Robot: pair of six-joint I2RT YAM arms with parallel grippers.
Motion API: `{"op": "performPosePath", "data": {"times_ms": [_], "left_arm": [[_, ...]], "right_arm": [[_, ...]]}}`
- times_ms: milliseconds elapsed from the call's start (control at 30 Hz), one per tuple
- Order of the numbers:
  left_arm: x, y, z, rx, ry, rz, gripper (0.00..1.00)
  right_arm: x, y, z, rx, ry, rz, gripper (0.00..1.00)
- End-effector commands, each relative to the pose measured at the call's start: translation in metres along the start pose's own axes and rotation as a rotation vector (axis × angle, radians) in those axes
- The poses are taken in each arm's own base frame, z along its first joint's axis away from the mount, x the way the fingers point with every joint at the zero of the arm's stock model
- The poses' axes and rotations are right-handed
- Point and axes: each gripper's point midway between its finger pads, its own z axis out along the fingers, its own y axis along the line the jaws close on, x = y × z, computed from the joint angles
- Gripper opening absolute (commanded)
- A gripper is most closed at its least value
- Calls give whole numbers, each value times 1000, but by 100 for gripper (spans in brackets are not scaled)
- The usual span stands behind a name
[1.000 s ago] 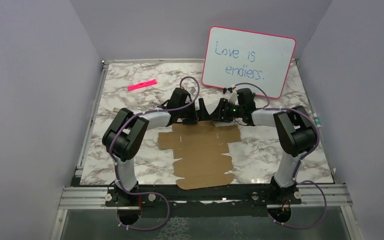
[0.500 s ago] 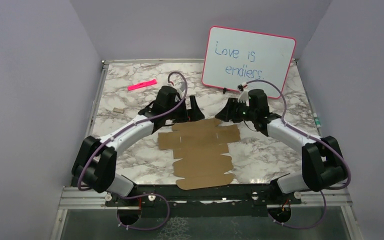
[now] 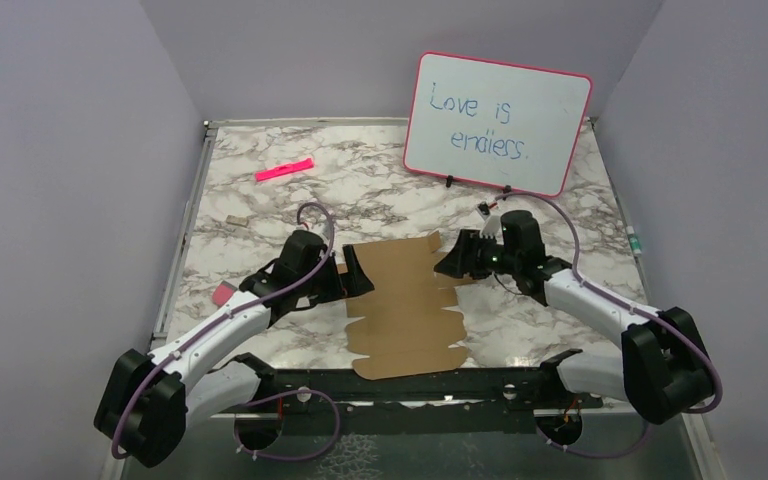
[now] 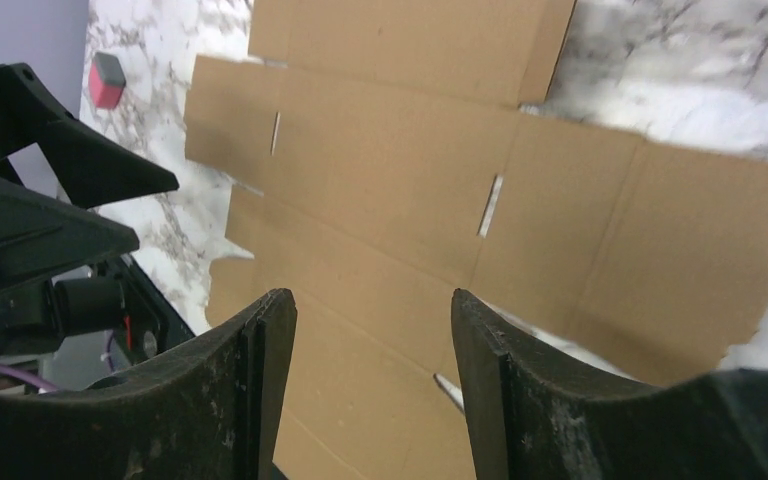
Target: Fold the paper box
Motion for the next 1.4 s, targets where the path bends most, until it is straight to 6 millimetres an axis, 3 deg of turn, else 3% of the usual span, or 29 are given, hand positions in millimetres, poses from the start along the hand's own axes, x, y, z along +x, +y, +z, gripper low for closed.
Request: {"op": "performPosePath", "data": {"times_ms": [0, 300, 633, 900, 1367], "left_arm": [[13, 15, 1, -47, 3, -68, 99], [30, 30, 14, -68, 48, -95, 99], [38, 25, 25, -16, 80, -130, 99], [33, 8, 25, 59, 72, -158, 99], [17, -21, 13, 154, 33, -166, 99]], "right_arm": [[15, 16, 2, -74, 16, 7, 64], [46, 24, 17, -111, 64, 23, 64], [74, 30, 37, -122, 115, 41, 64], [92, 28, 50, -98, 145, 52, 64], [102, 24, 64, -65, 173, 61, 64]]}}
